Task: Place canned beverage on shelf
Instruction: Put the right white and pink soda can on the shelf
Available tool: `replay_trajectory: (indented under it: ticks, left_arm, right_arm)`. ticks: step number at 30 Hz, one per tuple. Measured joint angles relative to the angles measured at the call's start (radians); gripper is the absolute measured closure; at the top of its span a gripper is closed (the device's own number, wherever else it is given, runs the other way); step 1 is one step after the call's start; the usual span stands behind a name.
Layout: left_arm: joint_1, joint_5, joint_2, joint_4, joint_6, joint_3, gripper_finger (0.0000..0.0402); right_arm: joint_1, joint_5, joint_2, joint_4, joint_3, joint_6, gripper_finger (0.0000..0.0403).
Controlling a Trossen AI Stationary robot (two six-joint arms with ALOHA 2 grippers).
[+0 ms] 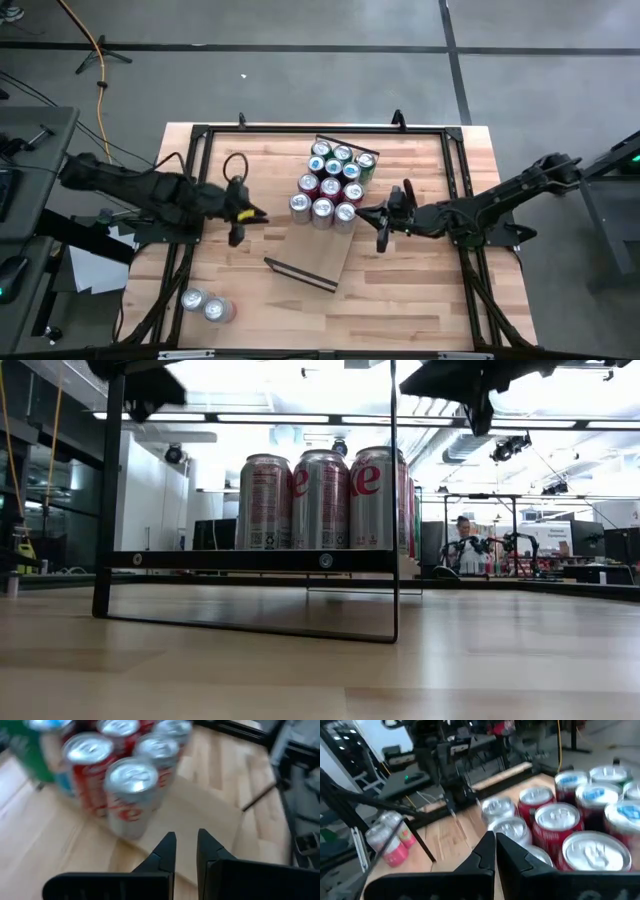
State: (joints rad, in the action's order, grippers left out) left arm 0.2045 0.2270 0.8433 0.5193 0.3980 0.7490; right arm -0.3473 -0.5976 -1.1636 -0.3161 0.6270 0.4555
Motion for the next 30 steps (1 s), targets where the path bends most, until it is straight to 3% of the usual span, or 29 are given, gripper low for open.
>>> replay_trajectory:
  ticks: [6,14,22,26,30]
  left_arm:
    - [0.182,0.103,0.094,0.083,-0.080,0.160,0.0401]
    - [0.270,0.054,0.218,0.256,-0.052,0.412,0.0375]
    - [0.308,-0.186,0.354,0.492,0.034,0.657,0.0254]
    - [0.378,-0.303,0.434,0.535,0.100,0.680,0.0182]
    - [0.487,-0.328,0.528,0.558,0.128,0.680,0.0124]
  right_arm:
    - [0.001,0.001,0.012,-0.068,0.000,-0.096,0.0403]
    - [0.001,0.003,0.012,-0.099,0.000,-0.091,0.0402]
    - [0.001,-0.001,0.012,-0.100,0.000,-0.089,0.0402]
    - [0.001,-0.001,0.012,-0.100,0.000,-0.090,0.0402]
    - [0.001,-0.001,0.012,-0.093,0.000,-0.090,0.0402]
